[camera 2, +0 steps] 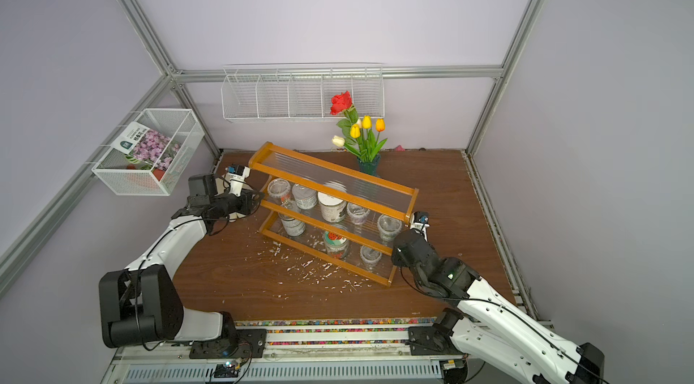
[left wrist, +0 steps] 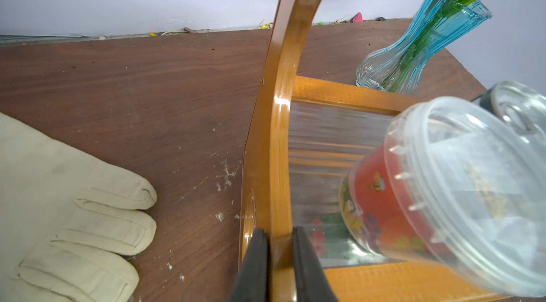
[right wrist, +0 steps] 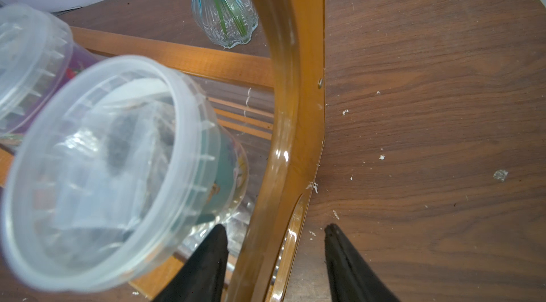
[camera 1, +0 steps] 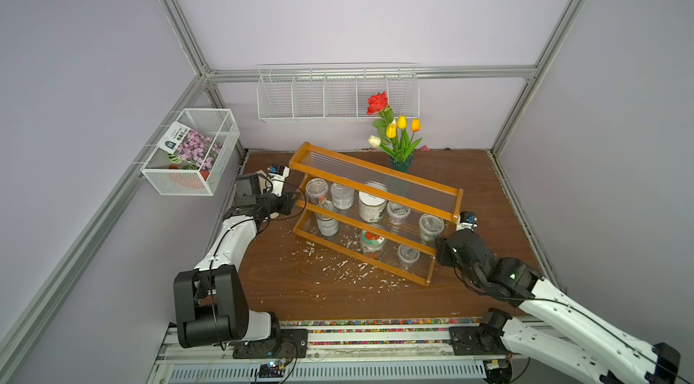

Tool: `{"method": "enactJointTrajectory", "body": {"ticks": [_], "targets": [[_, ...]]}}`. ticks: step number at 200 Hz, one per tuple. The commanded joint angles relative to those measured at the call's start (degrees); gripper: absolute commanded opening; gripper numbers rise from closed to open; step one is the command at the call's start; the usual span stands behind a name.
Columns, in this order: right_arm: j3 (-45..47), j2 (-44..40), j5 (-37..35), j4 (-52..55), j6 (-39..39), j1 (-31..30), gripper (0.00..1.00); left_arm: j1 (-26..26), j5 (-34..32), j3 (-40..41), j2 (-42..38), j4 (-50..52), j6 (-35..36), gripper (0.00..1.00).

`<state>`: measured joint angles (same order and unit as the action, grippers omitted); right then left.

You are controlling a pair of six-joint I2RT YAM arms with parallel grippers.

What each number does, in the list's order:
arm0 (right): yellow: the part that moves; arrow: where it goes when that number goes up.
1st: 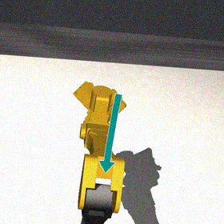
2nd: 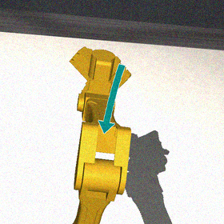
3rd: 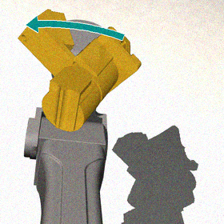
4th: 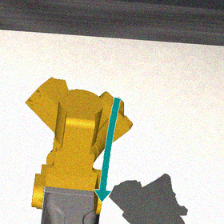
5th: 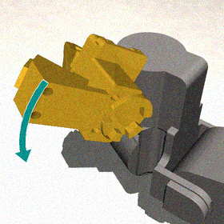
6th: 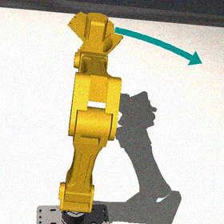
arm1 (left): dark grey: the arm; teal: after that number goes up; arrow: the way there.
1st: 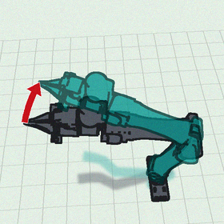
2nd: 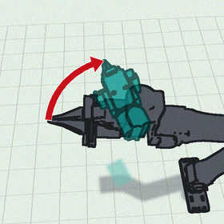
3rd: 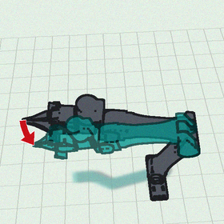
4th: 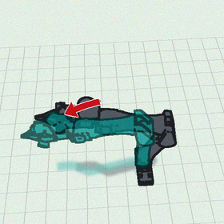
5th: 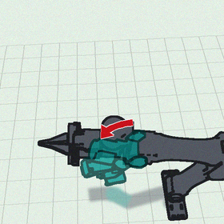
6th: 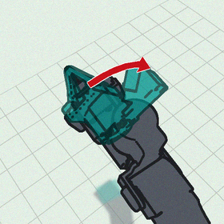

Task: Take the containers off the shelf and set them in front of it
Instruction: Adjust the shelf at the center of the board.

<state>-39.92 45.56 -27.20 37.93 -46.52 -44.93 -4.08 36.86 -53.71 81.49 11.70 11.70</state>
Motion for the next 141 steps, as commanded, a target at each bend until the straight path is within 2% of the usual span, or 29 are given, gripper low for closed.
{"method": "enactJointTrajectory", "body": {"ticks": [1, 43, 62, 93, 120, 141], "targets": [[0.9, 2.7, 1.8, 5.7, 0.5, -0.6, 0.54, 0.6, 3.1, -0.6, 2.2, 2.8, 1.4, 0.02], [1.1, 3.8, 3.4, 6.3, -1.8, -1.0, 0.55, 1.8, 3.2, 0.8, 1.4, 3.9, 1.5, 0.00], [1.7, 4.7, 1.9, 6.1, -1.6, -1.0, 0.46, 2.6, 2.4, 1.8, 0.2, 3.9, 0.8, 0.00], [0.1, 4.4, -0.1, 5.9, 1.5, 0.4, 0.22, 3.2, 0.9, 3.5, -2.2, 4.2, 0.0, 0.00], [-0.9, 5.3, -0.7, 4.9, 5.2, 2.1, 0.15, 5.0, -1.1, 4.8, -5.5, 5.7, -1.7, 0.00], [-0.4, 5.0, 1.1, 1.9, 9.1, 5.4, 0.11, 6.7, -3.2, 8.4, -10.2, 3.7, -6.2, 0.00]]}}
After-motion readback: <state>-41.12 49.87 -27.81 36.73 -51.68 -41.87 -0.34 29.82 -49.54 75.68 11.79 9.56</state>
